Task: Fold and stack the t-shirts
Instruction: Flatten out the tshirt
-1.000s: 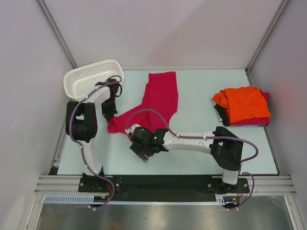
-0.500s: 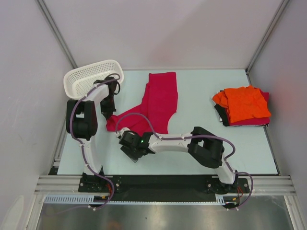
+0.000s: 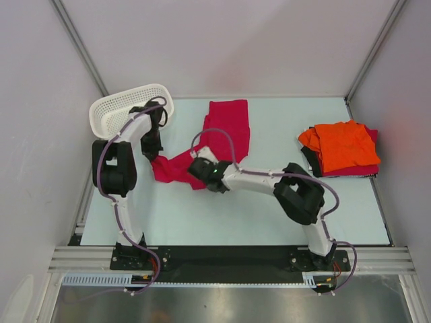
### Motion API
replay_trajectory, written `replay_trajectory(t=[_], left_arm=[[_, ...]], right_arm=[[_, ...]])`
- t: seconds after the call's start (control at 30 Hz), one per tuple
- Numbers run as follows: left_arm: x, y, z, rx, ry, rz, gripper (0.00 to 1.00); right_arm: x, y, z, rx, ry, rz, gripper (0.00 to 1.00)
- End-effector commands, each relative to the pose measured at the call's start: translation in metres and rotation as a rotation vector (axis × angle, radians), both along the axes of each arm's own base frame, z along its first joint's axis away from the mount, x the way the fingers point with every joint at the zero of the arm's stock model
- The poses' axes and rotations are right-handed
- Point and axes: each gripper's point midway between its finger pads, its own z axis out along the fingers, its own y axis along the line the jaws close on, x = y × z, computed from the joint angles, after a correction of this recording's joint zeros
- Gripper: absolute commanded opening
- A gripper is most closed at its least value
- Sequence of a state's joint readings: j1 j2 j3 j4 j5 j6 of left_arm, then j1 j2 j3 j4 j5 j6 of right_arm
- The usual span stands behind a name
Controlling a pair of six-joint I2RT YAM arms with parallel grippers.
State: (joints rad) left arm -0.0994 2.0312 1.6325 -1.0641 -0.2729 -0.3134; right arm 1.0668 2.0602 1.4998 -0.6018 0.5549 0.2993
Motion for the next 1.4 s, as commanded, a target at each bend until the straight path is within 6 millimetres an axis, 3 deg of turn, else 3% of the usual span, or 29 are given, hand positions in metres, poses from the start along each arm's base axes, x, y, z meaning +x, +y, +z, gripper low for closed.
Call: replay_trajectory(t=[0.0,0.07,0.1,0.17,0.2,0.23,0.3,0.33,0.4,0.43,0.5,0.53,0.63,0.67,0.8,0.83,0.87,0.93,1.0,1.07,1.13,1.2,1.3,1.33,1.37], left_arm=[[0.025,-0.005,0.057,-0.061,-0.194,0.011,0.0],[0.034,-0.009,0.077,-0.092,-0.278,0.014,0.0],[0.037,-0.012,0.099,-0.115,-0.35,0.023,0.0],[0.044,-0.015,0.126,-0.139,-0.455,0.035,0.0],[0.045,-0.015,0.138,-0.146,-0.502,0.056,0.0],[0.047,-0.015,0.165,-0.161,-0.6,0.059,0.0],[0.044,-0.015,0.185,-0.177,-0.677,0.085,0.0],[0.042,-0.015,0.213,-0.193,-0.774,0.085,0.0],[0.033,-0.012,0.23,-0.191,-0.834,0.103,0.0],[0.026,-0.008,0.25,-0.183,-0.899,0.111,0.0],[0.014,-0.003,0.265,-0.17,-0.943,0.123,0.0],[0.003,0.001,0.283,-0.164,-0.996,0.128,0.0],[-0.02,0.01,0.305,-0.131,-1.051,0.147,0.0],[-0.03,0.014,0.318,-0.126,-1.081,0.17,0.0],[-0.058,0.016,0.347,-0.154,-1.171,0.199,0.0],[-0.063,0.017,0.356,-0.16,-1.197,0.2,0.0],[-0.075,0.017,0.377,-0.173,-1.256,0.201,0.0],[-0.09,0.019,0.401,-0.189,-1.333,0.211,0.0],[-0.106,0.021,0.434,-0.2,-1.432,0.2,0.0],[-0.112,0.023,0.451,-0.187,-1.466,0.188,0.0],[-0.099,0.02,0.444,-0.183,-1.429,0.18,0.0],[-0.08,0.005,0.429,-0.236,-1.387,0.128,0.0],[-0.036,-0.022,0.388,-0.322,-1.233,0.053,0.0],[-0.004,-0.031,0.357,-0.334,-1.125,0.037,0.0],[0.006,-0.039,0.351,-0.365,-1.081,0.006,0.0]], right_arm=[[0.063,-0.078,0.122,0.081,-0.247,-0.235,0.0],[0.081,-0.102,0.162,0.11,-0.335,-0.293,0.0],[0.091,-0.123,0.198,0.121,-0.41,-0.332,0.0],[0.1,-0.14,0.234,0.141,-0.488,-0.363,0.0],[0.102,-0.152,0.257,0.133,-0.539,-0.38,0.0],[0.101,-0.166,0.279,0.149,-0.579,-0.399,0.0],[0.097,-0.183,0.308,0.15,-0.649,-0.418,0.0],[0.09,-0.193,0.328,0.18,-0.69,-0.436,0.0],[0.08,-0.207,0.345,0.19,-0.73,-0.472,0.0],[0.069,-0.218,0.359,0.21,-0.752,-0.484,0.0],[0.054,-0.233,0.373,0.214,-0.782,-0.516,0.0],[0.038,-0.24,0.387,0.242,-0.805,-0.517,0.0],[0.009,-0.258,0.412,0.256,-0.87,-0.551,0.0],[-0.011,-0.265,0.426,0.284,-0.903,-0.561,0.0],[-0.052,-0.281,0.46,0.296,-0.968,-0.559,0.0],[-0.058,-0.279,0.476,0.422,-0.992,-0.605,0.0],[-0.07,-0.284,0.474,0.286,-0.964,-0.539,0.0],[-0.079,-0.289,0.487,0.434,-0.952,-0.587,0.0],[-0.083,-0.289,0.493,0.47,-0.932,-0.593,0.0],[-0.08,-0.282,0.494,0.419,-0.949,-0.54,0.0],[-0.073,-0.275,0.489,0.423,-0.977,-0.525,0.0],[-0.057,-0.274,0.479,0.373,-1.026,-0.541,0.0],[-0.033,-0.268,0.464,0.302,-1.056,-0.512,0.0],[-0.017,-0.272,0.456,0.326,-1.066,-0.572,0.0],[-0.004,-0.27,0.454,0.33,-1.074,-0.547,0.0]])
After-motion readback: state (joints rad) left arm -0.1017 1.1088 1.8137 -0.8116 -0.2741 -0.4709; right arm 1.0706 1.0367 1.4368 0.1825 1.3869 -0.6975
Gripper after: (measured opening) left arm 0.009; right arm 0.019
